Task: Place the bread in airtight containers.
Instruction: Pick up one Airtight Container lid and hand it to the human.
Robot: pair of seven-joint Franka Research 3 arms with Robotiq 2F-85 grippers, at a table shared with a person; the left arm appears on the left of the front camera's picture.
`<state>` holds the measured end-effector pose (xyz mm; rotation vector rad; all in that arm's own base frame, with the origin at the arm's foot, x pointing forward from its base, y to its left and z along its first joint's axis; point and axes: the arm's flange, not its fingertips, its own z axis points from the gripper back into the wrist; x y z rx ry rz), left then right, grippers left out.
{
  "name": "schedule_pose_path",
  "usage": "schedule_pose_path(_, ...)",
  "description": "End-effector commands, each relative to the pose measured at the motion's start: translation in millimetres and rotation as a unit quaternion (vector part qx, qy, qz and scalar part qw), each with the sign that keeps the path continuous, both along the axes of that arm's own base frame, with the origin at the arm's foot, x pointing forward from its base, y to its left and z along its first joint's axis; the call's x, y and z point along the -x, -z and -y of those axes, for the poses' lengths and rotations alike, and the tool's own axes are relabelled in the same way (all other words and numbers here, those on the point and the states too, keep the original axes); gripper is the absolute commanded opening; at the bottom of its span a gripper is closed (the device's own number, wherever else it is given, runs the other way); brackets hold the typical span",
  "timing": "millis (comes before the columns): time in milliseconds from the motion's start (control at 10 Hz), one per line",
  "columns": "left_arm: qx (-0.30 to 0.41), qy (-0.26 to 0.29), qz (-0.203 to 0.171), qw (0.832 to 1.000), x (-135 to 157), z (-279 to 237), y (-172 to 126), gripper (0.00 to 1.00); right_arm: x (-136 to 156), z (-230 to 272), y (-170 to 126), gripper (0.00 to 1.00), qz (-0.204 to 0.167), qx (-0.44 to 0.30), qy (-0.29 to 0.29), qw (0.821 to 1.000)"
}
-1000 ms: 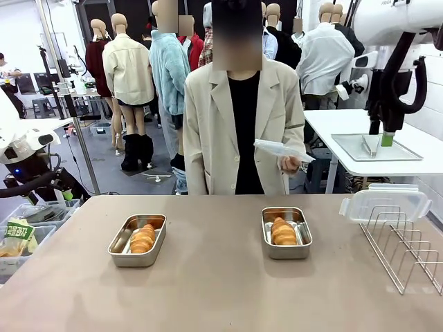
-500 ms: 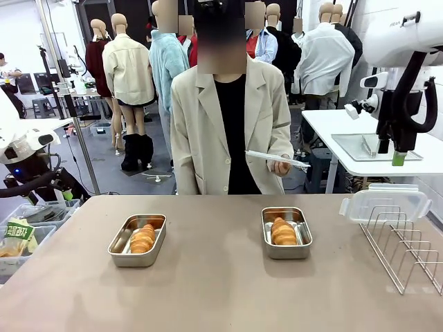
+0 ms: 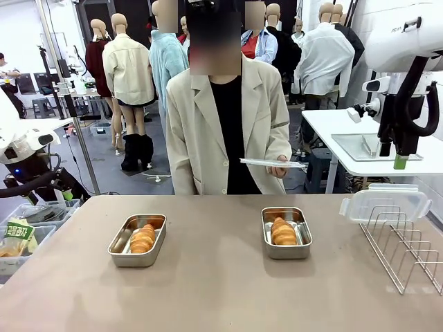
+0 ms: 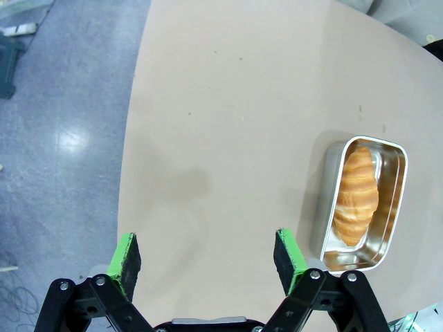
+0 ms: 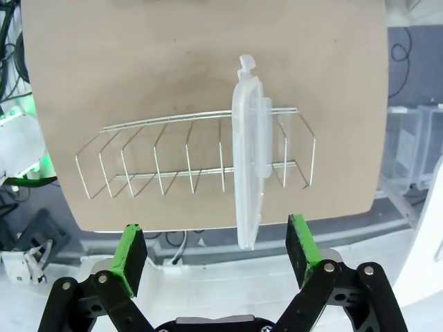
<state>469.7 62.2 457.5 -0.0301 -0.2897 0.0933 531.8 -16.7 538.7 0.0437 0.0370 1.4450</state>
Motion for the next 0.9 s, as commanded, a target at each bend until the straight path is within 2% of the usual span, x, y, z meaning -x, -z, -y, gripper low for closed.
schedule_pose_path(0, -0.005, 0.002, 0.000, 1.000, 1.7, -2.1, -1.5, 1.00, 0.1, -1.1, -1.1, 1.00, 0.001, 0.000, -0.001, 1.000)
schedule_pose_path(800, -0.005, 0.002, 0.000, 1.000, 1.7, -2.1, -1.5, 1.00, 0.1, -1.1, -1.1, 1.00, 0.001, 0.000, -0.001, 1.000)
